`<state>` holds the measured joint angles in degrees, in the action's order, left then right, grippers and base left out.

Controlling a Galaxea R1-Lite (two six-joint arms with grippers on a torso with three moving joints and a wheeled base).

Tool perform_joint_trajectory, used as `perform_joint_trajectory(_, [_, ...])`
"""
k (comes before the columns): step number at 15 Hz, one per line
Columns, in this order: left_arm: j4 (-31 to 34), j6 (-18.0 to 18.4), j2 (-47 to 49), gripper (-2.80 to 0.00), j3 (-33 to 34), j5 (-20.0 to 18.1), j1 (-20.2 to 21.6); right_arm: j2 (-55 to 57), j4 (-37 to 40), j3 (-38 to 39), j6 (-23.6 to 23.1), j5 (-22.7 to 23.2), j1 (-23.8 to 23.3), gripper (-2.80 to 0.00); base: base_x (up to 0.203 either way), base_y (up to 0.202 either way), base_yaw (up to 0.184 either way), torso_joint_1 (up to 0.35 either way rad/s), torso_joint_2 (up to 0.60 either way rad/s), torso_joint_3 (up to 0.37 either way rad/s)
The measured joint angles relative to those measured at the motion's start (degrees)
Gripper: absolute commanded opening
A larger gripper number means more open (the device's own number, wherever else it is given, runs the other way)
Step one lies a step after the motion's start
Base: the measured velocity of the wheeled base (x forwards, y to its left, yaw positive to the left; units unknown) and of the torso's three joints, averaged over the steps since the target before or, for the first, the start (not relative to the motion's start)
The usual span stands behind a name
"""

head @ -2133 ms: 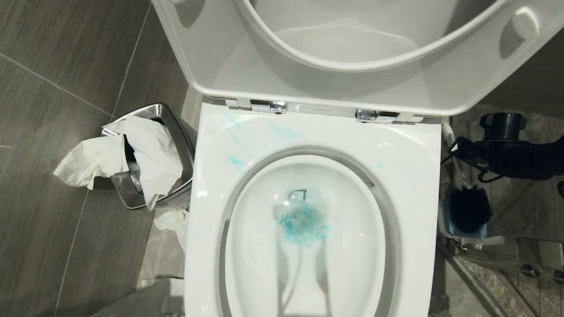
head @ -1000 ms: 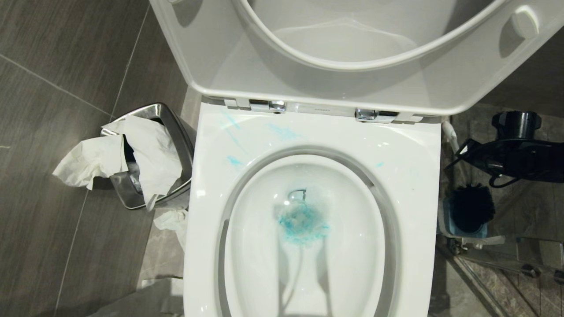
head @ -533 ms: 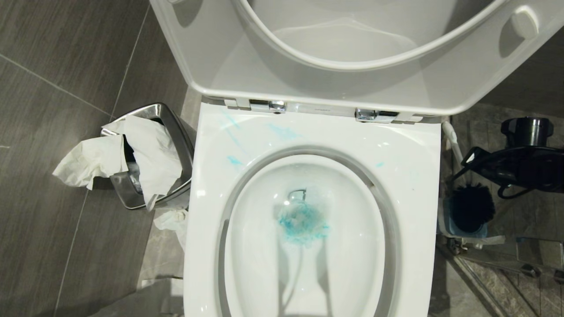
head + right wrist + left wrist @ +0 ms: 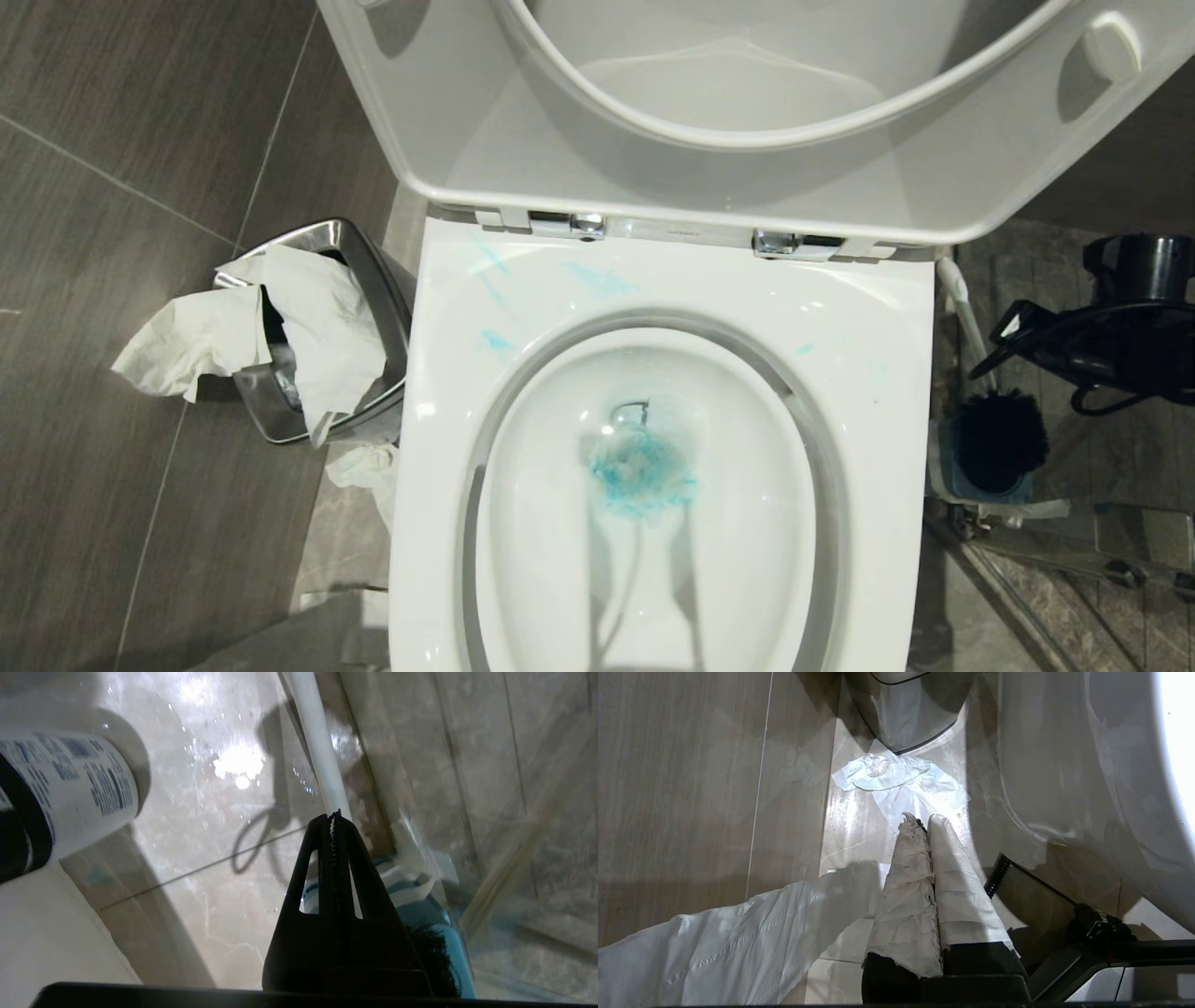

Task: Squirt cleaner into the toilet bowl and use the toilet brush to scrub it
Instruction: Scrub the toilet bowl

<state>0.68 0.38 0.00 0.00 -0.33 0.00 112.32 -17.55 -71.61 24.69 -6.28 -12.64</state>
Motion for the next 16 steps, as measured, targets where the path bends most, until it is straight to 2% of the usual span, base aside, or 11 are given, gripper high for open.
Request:
perform_joint_trajectory(3, [0.02,-0.03,0.0,-2.8,0.0,-0.02,0.0,1.12,1.07,-2.82,1.08,-0.35,-0.09,-2.8,0.0,0.0,0.0,0.0,0.0,0.0])
perform_joint_trajectory(9, [0.02,-0.03,0.0,-2.8,0.0,0.0,0.0,4.27,10.84,-10.89,11.69,-0.57,-0.77,-2.8,0.0,0.0,0.0,0.0,0.0,0.0])
perform_joint_trajectory(16, [0.02,-0.05,0.0,-2.8,0.0,-0.02,0.0,9.82,15.53,-20.09,14.5,-0.27,-2.96,-2.8,0.0,0.0,0.0,0.0,0.0,0.0])
